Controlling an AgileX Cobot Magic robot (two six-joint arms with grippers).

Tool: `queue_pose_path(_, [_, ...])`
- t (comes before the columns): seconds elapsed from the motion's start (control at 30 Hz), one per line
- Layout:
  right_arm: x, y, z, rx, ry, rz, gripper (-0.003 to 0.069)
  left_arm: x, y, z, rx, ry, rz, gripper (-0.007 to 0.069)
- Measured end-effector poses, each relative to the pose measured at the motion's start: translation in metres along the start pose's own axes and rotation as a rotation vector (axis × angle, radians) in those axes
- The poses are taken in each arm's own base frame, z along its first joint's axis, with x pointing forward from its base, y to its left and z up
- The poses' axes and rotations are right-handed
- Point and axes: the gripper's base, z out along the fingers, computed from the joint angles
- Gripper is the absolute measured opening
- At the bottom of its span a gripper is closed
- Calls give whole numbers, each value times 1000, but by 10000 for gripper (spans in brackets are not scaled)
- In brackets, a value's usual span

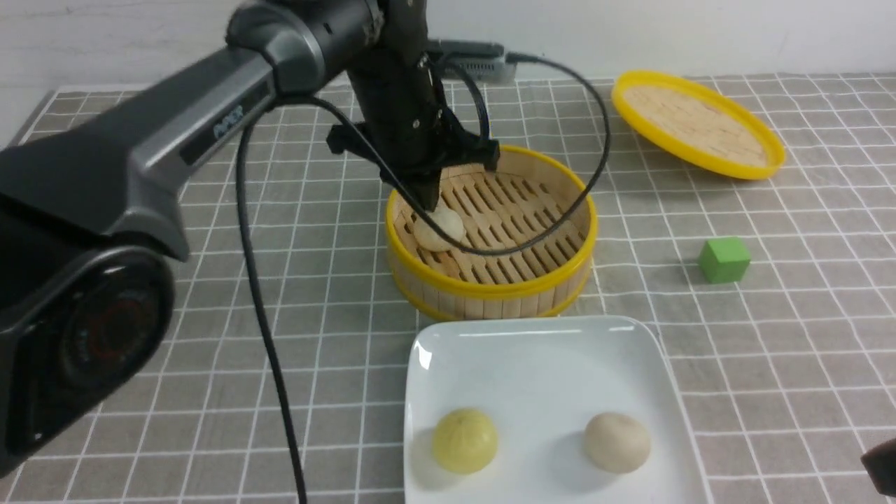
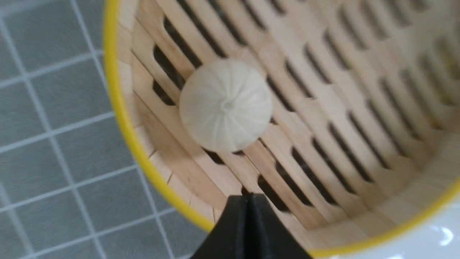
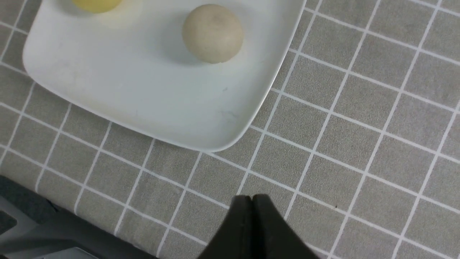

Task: Put the steamed buns into the plate on the grey tablecloth.
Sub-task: 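Reach into the bamboo steamer and grasp a bun with the left gripper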

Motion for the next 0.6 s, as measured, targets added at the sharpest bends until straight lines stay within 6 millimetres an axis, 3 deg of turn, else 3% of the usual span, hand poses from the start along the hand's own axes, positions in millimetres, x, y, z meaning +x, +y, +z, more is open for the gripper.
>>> queue_pose_path(0.03, [1, 0, -1, 0, 0, 1, 0, 0, -1, -4, 3, -7, 1, 2])
queue_pose_path(0.13, [13, 0, -16, -9, -41, -9, 1, 11, -5, -51, 29, -61, 21, 2])
queue_pose_path(0.23, [20, -1, -26, -17, -79, -14, 2, 17, -7, -54, 34, -49, 30, 2])
queue_pose_path(0.3, [24, -1, -33, -24, -114, -18, 3, 17, -6, -45, 30, -33, 19, 3])
queue_pose_path(0.47, [32, -1, -41, -37, -153, 0, 6, 8, -7, 2, 33, -47, -44, 65])
queue_pose_path(0.6, [33, -1, -42, -37, -147, 18, 11, 5, -7, 48, 19, -31, -59, 246])
